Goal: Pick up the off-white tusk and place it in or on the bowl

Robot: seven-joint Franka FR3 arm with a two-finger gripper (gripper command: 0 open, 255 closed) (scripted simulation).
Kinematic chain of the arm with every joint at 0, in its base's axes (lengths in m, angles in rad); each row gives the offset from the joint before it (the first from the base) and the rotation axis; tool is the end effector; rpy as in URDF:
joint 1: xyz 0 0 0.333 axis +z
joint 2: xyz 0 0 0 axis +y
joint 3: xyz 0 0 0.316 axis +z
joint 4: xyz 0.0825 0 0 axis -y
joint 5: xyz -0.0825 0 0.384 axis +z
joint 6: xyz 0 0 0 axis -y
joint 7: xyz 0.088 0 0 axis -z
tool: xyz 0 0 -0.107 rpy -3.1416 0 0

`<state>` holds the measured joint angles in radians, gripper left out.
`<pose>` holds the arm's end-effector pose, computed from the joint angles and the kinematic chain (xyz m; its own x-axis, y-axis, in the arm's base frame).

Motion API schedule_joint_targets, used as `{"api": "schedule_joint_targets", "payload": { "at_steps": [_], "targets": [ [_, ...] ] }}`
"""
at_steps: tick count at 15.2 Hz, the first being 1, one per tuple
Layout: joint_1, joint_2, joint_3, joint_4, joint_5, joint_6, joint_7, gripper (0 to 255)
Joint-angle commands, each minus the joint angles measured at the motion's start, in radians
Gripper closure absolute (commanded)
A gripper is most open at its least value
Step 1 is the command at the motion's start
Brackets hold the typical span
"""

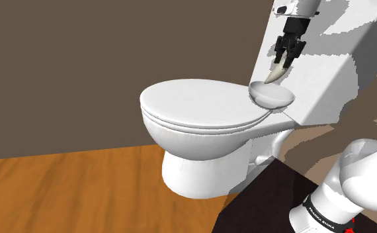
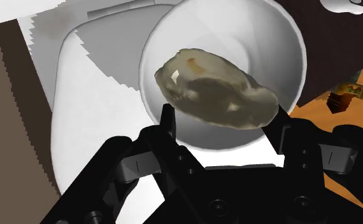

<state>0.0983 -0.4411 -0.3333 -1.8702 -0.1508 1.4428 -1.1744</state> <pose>0.3831 -0.1466 0.6710 0.5806 0.8141 -0.0123 0.8141 -0.5807 -0.0045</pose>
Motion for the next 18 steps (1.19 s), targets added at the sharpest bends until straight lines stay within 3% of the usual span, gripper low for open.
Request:
{"api": "schedule_joint_targets", "payload": {
  "at_steps": [1, 18],
  "targets": [
    [-0.004, -0.057, 0.021, -0.050, -0.009, -0.008, 0.021, 255],
    [-0.017, -0.115, 0.007, -0.299, -0.030, 0.184, 0.038, 255]
  ]
}}
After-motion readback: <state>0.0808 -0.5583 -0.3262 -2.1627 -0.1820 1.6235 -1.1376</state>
